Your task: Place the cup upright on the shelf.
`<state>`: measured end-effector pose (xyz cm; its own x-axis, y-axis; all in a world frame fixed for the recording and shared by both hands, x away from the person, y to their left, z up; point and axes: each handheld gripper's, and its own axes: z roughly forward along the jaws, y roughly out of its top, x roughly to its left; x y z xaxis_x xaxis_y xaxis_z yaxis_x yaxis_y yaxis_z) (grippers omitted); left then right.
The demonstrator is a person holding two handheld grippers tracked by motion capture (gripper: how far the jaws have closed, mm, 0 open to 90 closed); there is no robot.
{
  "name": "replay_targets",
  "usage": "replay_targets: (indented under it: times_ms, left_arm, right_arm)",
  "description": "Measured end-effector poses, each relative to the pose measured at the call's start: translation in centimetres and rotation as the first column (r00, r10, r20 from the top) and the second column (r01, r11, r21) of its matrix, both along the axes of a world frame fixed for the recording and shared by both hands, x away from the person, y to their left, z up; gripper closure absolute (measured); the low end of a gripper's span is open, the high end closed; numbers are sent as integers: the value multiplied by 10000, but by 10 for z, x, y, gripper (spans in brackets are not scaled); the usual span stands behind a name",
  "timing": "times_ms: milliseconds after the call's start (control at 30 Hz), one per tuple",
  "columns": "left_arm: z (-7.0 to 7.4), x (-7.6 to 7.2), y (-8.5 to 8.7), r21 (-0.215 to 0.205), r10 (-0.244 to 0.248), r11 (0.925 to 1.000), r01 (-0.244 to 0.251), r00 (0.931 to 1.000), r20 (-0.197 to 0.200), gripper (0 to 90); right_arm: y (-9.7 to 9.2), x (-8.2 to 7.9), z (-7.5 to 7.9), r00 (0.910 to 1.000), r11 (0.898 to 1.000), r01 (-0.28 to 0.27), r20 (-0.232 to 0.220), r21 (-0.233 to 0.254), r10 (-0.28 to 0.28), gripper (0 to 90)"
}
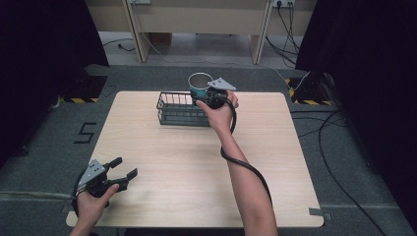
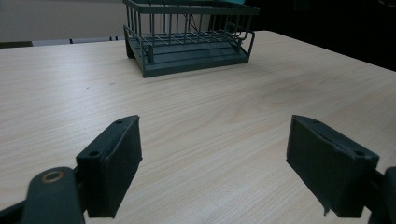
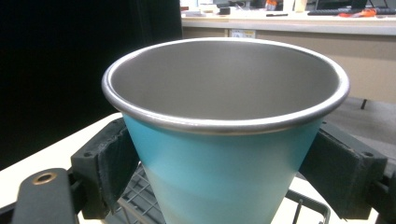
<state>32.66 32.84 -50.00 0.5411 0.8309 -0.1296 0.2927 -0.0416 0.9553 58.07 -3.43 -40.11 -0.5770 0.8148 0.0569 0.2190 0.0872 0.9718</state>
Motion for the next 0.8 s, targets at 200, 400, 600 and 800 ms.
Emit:
replay_targets:
  times_ms: [200, 400, 600, 800]
  left_arm:
    - [0, 1, 0, 1, -20, 10000, 20, 10000, -29, 176]
    - [0, 0, 0, 35, -28, 10000, 28, 10000, -20, 175]
    - [0, 1, 0, 18, -14, 10000, 14, 10000, -28, 174]
    - [0, 1, 1, 2, -10, 10000, 10, 10000, -20, 173]
  right_arm:
    - [2, 6, -6, 9998, 9999, 102, -157, -83, -103, 163]
    - [4, 11, -7, 9997, 9997, 181, -167, -157, -184, 163]
    - [9, 19, -7, 9993, 9992, 307, -226, -239, -313, 163]
    - [12, 25, -15, 9980, 9989, 372, -495, -275, -385, 163]
